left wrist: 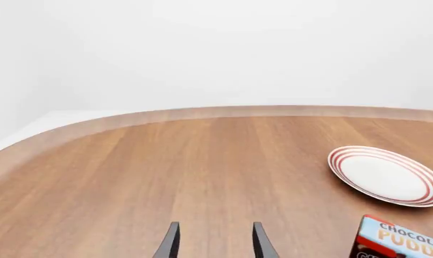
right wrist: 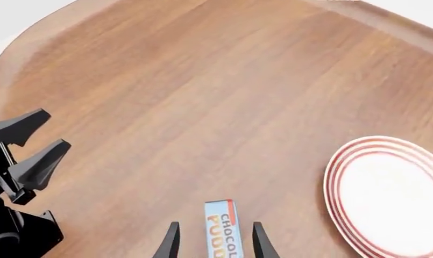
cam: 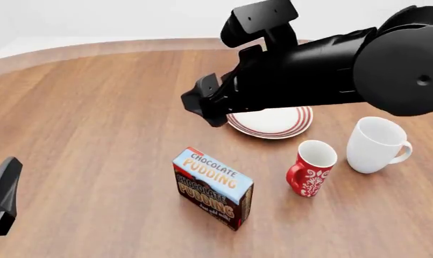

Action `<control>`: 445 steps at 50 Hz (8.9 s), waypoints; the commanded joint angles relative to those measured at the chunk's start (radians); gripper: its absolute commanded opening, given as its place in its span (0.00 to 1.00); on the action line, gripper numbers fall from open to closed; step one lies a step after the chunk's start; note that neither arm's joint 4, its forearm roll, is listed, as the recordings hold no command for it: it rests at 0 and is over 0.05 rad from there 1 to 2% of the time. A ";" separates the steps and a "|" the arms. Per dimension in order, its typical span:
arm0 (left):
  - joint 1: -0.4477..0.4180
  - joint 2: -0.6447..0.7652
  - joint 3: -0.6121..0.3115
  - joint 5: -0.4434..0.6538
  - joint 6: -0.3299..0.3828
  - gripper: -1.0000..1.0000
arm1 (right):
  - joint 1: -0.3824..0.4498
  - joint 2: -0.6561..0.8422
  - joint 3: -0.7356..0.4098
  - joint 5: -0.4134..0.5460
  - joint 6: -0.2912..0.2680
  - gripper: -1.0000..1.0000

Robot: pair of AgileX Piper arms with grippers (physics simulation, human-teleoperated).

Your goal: Put the chocolate pudding to the right of the plate.

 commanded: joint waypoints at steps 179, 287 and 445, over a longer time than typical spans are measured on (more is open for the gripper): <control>0.000 0.000 0.000 0.000 0.000 1.00 | -0.011 0.411 0.160 -0.297 0.123 1.00; 0.000 0.000 0.000 0.000 0.000 1.00 | -0.788 0.278 -0.477 0.119 -0.096 0.00; 0.000 0.000 0.000 0.000 0.000 1.00 | -0.955 0.675 -0.588 -0.066 0.001 1.00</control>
